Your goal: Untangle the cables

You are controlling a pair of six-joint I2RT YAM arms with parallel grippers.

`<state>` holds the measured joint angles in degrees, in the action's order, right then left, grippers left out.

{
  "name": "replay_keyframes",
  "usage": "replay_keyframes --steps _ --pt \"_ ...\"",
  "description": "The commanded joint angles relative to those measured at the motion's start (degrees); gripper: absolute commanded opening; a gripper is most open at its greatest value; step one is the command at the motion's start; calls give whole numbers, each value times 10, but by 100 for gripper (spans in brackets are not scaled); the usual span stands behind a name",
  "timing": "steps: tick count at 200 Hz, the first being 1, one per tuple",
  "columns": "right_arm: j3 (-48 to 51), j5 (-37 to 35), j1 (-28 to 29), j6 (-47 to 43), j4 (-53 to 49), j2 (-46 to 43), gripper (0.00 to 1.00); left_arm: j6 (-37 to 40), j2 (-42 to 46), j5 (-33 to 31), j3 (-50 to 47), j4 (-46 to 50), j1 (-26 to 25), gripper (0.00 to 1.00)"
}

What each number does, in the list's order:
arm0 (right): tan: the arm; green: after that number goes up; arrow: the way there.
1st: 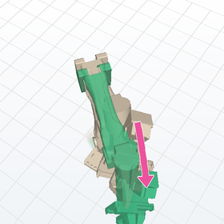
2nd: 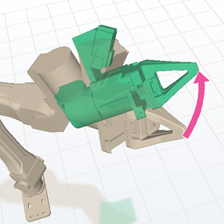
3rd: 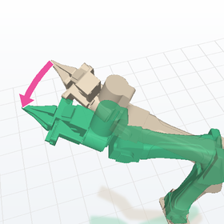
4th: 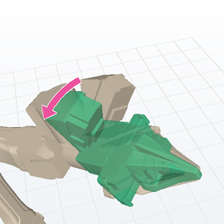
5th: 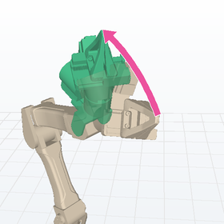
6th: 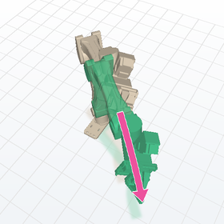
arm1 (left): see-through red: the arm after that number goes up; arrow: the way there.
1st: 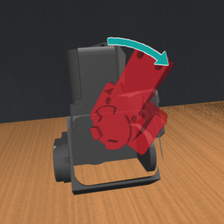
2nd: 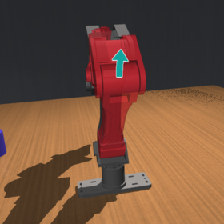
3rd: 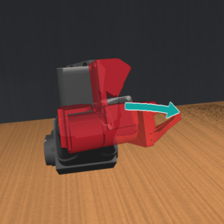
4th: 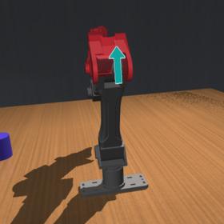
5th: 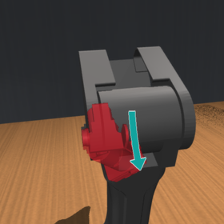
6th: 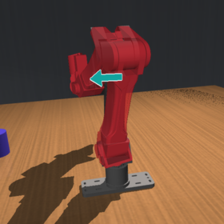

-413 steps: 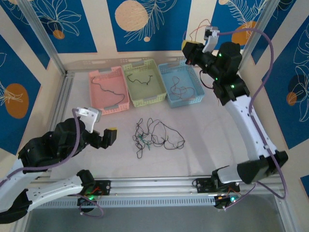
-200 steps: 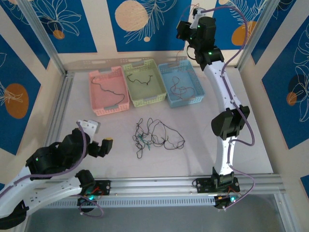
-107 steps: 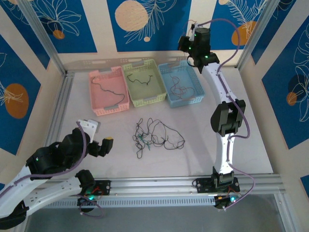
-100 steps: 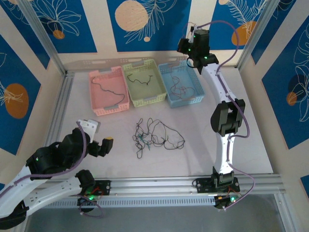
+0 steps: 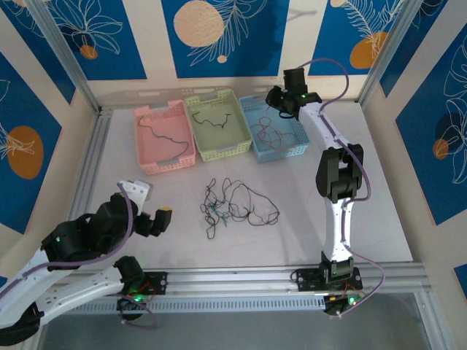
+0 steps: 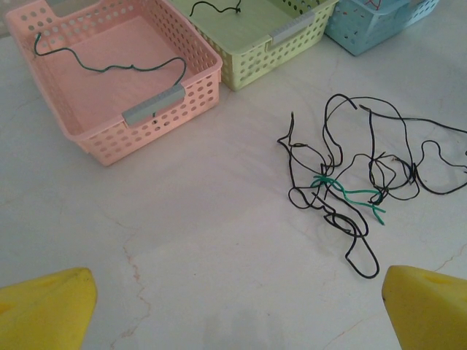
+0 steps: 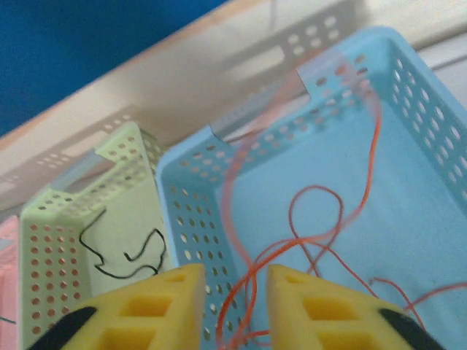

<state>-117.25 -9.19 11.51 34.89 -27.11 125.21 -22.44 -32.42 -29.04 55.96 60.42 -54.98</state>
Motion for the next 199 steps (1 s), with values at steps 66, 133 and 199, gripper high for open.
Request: replay_keyframes --steps 66,133,199 --pt "18 48 -5 30 -76 -82 41 -1 -3 4 -5 -12 5 100" --pt "434 86 81 14 64 -410 39 -28 -89 165 -26 -117 5 97" --pt "627 112 194 83 142 -422 38 -101 -191 233 -174 -345 11 92"
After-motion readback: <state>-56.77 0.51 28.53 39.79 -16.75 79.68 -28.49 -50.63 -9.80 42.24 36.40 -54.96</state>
